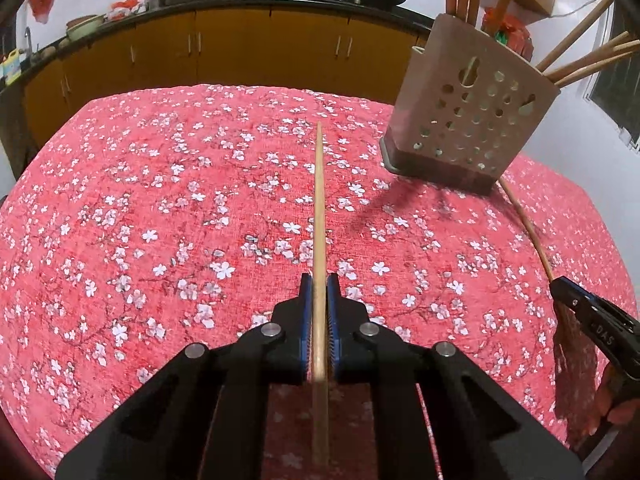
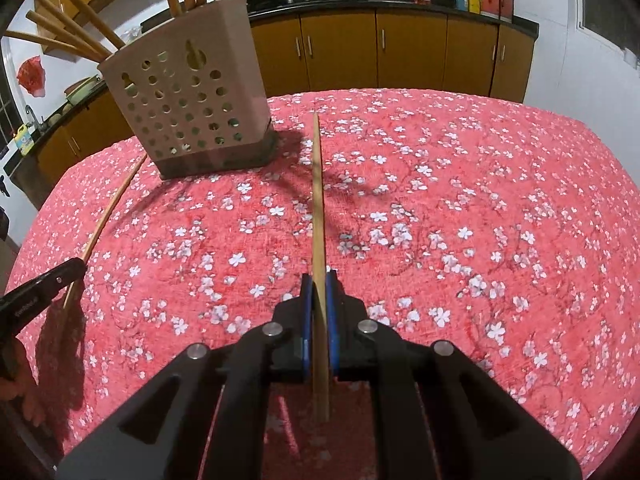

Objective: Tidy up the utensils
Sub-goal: 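Lift the held chopsticks with both tools toward the holder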

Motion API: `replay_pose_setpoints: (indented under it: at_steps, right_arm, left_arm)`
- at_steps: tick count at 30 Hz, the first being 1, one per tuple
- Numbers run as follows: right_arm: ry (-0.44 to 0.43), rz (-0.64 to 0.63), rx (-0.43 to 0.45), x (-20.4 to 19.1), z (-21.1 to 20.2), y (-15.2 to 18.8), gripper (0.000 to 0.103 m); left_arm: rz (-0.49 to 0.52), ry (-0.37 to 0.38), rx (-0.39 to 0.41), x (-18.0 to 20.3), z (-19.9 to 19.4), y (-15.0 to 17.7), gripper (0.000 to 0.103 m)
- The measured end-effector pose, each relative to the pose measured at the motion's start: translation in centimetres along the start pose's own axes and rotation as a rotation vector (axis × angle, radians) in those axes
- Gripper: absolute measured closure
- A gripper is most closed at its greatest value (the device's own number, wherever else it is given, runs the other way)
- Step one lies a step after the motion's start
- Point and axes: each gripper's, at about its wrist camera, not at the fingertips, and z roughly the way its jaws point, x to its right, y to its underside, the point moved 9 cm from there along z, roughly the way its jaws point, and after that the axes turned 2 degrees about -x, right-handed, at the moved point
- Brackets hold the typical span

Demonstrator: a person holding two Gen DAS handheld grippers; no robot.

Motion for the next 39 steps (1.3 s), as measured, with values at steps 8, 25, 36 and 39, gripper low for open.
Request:
replay_pose_setpoints:
  at_steps: [8, 25, 36, 39]
  right_arm:
    - [-0.002, 0.002, 0.000, -0.07, -0.02, 0.07, 0.095]
    - [-0.002, 0.003, 0.000, -0.15, -0.01, 0.05, 0.095]
    - [-0.002, 0.002, 0.000, -0.15, 0.02, 0.04, 0.094]
    - [0.000, 0.001, 0.000, -0.14, -0.01, 0.02, 0.095]
  left_arm:
    - [-0.001, 0.001, 0.000, 0.01, -0.05, 0.01, 0.094]
    - [-0.009, 0.008, -0.001, 0.09, -0.02, -0.06, 0.094]
    - [-0.010, 0.009, 0.000, 0.14, -0.04, -0.09, 0.094]
    - [-0.013, 0.009, -0.001, 0.20, -0.09, -0.09, 0.094]
